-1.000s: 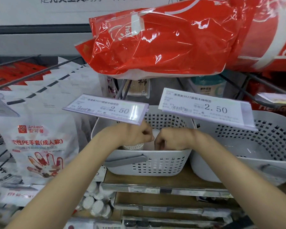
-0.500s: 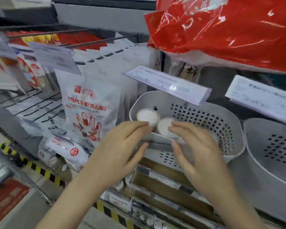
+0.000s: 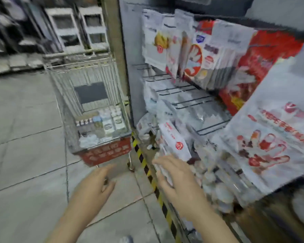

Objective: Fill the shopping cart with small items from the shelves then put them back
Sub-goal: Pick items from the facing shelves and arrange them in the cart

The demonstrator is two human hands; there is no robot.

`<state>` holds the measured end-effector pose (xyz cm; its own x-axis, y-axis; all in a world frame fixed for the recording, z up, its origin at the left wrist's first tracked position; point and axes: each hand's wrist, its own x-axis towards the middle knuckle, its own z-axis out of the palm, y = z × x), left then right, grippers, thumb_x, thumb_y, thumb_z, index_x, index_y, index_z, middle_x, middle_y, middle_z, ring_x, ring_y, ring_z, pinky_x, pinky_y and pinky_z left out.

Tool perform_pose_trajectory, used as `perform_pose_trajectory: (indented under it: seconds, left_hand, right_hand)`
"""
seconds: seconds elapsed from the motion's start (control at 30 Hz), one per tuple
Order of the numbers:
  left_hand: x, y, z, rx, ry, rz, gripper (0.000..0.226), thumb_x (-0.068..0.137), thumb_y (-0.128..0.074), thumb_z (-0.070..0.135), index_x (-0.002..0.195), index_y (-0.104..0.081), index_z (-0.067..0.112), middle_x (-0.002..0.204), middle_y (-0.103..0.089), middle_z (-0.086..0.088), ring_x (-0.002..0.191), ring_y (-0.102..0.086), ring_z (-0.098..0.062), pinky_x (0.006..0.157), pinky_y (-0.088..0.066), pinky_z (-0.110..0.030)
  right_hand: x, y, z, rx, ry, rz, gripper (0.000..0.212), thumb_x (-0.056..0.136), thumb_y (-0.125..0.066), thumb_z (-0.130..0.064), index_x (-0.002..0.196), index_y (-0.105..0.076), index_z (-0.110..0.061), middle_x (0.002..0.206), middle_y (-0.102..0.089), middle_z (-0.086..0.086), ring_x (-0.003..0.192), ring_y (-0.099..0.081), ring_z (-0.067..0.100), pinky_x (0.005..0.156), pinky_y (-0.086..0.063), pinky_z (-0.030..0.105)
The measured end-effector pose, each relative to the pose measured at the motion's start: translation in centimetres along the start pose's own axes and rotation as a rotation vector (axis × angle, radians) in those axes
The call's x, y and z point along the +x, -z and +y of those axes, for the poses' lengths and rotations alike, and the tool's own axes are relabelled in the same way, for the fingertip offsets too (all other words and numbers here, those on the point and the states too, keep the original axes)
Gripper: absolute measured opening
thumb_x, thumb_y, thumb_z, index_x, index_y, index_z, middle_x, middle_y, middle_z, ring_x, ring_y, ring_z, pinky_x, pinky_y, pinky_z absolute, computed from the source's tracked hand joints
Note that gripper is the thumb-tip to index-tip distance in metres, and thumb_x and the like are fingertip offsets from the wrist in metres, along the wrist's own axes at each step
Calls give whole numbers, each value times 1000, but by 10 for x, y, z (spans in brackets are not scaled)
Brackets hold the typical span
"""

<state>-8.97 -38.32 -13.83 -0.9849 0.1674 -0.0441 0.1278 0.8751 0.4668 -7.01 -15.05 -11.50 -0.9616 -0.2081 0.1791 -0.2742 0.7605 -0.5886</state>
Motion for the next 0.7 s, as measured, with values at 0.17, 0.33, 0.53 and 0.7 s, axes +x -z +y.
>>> perform_pose_trajectory:
  seconds: [0.17, 0.33, 0.53, 0.7]
  left_hand:
    - [3, 39, -101, -18, 220, 73, 44, 92, -57, 29, 135, -49, 22, 133, -54, 7, 121, -50, -14, 94, -38, -27]
    - [19, 61, -172, -34, 333, 74, 42, 92, -56, 31, 133, -51, 21, 133, -54, 6, 121, -51, -12, 92, -39, -25]
    - [78, 55, -209, -50, 369, 14, 42, 93, -55, 31, 134, -49, 22, 134, -54, 6, 126, -47, -12, 96, -38, -25]
    - [157, 42, -207, 11, 286, -48, 45, 95, -50, 31, 139, -42, 25, 133, -53, 5, 121, -49, -16, 95, -40, -27]
  right_hand:
    - [70, -83, -30, 69, 23, -239, 33, 97, -42, -35, 128, -53, -30, 129, -50, -18, 121, -42, 2, 101, -29, 20]
    - [115, -140, -34, 166, -107, -379, 29, 98, -47, -32, 126, -53, -32, 119, -46, -26, 117, -42, -3, 104, -34, 25]
    - [164, -161, 0, 195, -252, -441, 22, 95, -54, -25, 114, -55, -38, 99, -51, -27, 94, -50, -8, 79, -37, 4]
    - [229, -171, 48, 189, -365, -462, 28, 93, -57, -16, 117, -61, -28, 116, -60, -16, 109, -53, 1, 91, -40, 14]
